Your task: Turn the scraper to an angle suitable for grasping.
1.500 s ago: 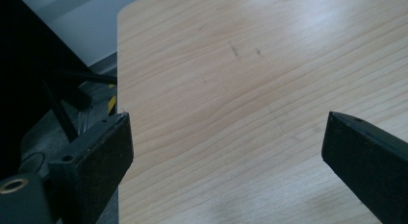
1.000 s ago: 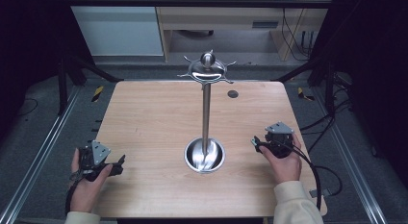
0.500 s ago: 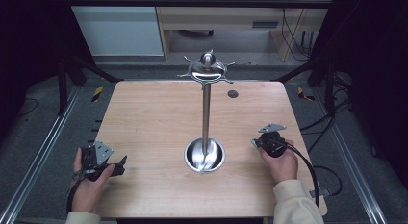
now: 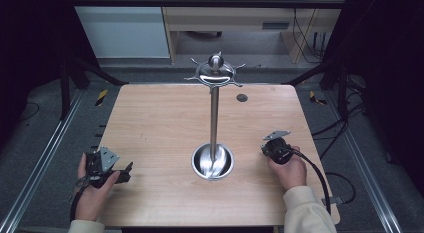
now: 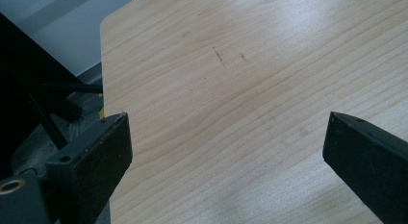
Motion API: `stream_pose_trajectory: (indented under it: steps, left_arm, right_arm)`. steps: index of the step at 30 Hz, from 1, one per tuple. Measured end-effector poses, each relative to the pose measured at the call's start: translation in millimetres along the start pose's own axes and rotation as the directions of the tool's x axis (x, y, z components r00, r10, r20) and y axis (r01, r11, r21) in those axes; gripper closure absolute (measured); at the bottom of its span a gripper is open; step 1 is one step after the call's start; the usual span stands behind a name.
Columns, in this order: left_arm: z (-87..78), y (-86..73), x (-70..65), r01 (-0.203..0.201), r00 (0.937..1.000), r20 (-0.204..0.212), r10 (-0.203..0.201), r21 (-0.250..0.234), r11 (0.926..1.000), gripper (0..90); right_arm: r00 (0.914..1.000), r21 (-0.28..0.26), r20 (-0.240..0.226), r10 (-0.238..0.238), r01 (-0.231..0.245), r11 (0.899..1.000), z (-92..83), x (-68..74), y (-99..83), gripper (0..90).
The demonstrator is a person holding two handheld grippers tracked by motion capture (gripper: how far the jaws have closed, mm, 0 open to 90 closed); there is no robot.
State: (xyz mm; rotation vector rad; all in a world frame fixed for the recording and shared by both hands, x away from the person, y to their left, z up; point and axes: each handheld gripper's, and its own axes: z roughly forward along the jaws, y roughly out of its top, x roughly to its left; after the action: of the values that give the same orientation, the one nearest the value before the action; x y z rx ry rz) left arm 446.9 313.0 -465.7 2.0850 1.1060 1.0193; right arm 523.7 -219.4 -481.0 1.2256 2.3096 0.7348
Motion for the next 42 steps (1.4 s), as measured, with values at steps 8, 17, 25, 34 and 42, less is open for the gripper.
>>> stream_pose_trajectory:
  steps: [8, 17, 25, 34, 42]
  left_arm:
    - [0.5, 0.3, -0.8, -0.004, 1.0, 0.006, 0.004, 0.003, 1.0, 3.0]
    - [0.6, 0.0, -0.4, -0.005, 1.0, 0.008, 0.005, 0.005, 1.0, 3.1]
    - [1.0, -0.7, 0.5, -0.003, 1.0, 0.007, 0.003, 0.011, 0.9999, 3.1]
    - [2.3, -0.2, -1.8, -0.013, 0.9998, 0.015, 0.013, 0.018, 0.9998, 3.1]
    - [3.8, 0.3, -4.3, -0.027, 0.9993, 0.027, 0.026, 0.027, 0.9993, 3.1]
  right_arm:
    - [1.0, 0.022, 0.009, 0.004, -0.004, 1.0, 3.5, -3.2, -2.2, 90.0]
    - [0.9983, 0.061, 0.05, 0.03, -0.033, 0.998, 3.8, -7.2, -4.7, 90.0]
    - [0.9892, 0.058, 0.088, 0.117, -0.122, 0.991, -0.6, -24.0, -13.4, 90.0]
    - [0.9857, 0.061, 0.098, 0.137, -0.143, 0.988, -0.9, -25.2, -14.3, 89.6]
    - [0.9772, 0.055, 0.113, 0.18, -0.187, 0.981, -3.1, -32.1, -18.3, 88.9]
